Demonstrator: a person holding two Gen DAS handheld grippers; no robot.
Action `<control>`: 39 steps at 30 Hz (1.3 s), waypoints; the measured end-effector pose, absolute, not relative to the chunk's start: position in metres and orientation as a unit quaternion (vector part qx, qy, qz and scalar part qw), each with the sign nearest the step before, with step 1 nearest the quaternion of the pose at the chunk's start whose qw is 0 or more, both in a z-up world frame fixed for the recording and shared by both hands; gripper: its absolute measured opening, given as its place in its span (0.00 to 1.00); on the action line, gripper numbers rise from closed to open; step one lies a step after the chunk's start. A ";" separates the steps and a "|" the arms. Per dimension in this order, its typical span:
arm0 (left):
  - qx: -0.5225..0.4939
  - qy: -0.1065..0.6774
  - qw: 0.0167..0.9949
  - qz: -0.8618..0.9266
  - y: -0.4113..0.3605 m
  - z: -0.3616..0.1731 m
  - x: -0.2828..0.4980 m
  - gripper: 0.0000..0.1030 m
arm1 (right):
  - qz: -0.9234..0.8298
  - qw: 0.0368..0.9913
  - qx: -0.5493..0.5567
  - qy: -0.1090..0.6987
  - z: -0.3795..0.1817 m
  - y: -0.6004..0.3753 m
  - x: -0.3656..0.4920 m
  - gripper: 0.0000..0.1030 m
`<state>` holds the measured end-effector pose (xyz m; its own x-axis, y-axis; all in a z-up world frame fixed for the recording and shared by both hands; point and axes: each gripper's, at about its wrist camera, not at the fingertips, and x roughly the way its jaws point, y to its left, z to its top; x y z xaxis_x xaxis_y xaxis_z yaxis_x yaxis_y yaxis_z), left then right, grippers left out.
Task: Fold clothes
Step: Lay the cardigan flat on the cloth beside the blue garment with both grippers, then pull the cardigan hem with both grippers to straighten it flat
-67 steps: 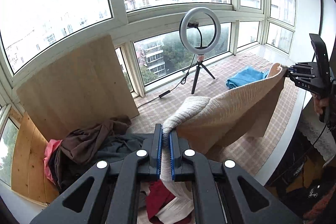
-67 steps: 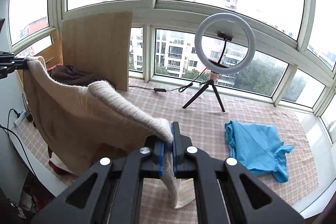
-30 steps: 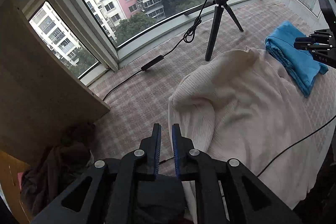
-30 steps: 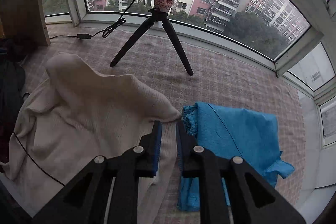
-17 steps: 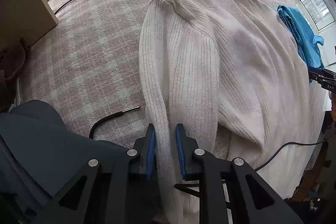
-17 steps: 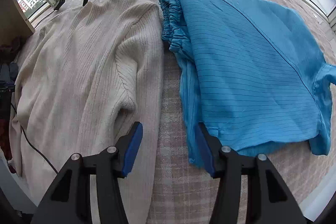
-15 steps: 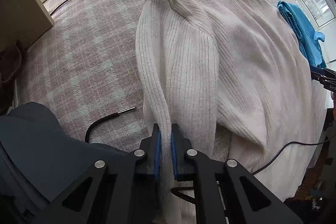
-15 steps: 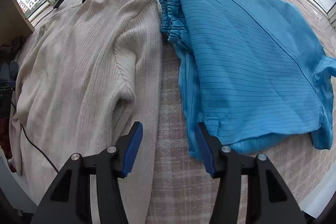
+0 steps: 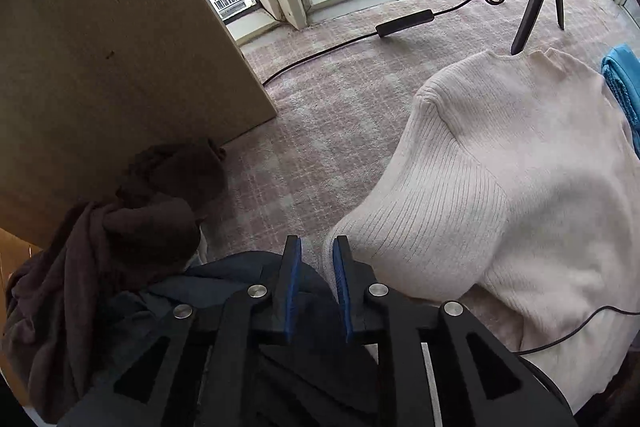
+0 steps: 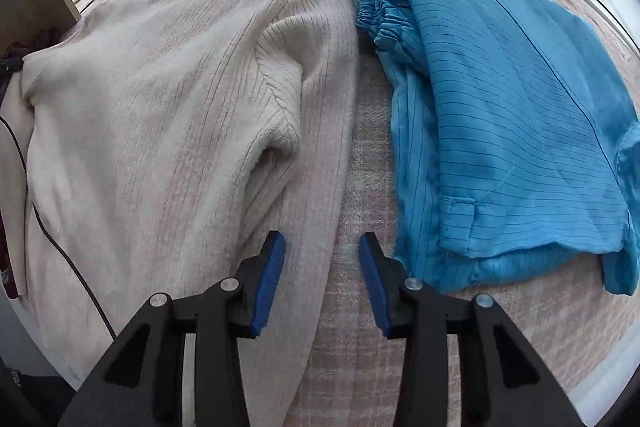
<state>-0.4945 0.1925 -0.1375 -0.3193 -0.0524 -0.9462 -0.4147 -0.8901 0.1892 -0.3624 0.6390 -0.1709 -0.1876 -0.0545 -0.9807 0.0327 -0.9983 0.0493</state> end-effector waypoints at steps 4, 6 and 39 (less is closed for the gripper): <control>-0.550 0.201 0.138 0.799 0.195 -0.109 -0.450 0.16 | -0.777 -0.030 0.624 0.084 -0.146 0.635 -0.365 0.04; -0.545 0.195 0.164 0.799 0.196 -0.096 -0.420 0.18 | -0.778 -0.085 0.610 0.123 -0.134 0.645 -0.366 0.04; -0.589 0.094 0.390 0.702 0.234 -0.101 -0.189 0.03 | -0.820 0.085 0.563 -0.060 -0.100 0.505 -0.138 0.09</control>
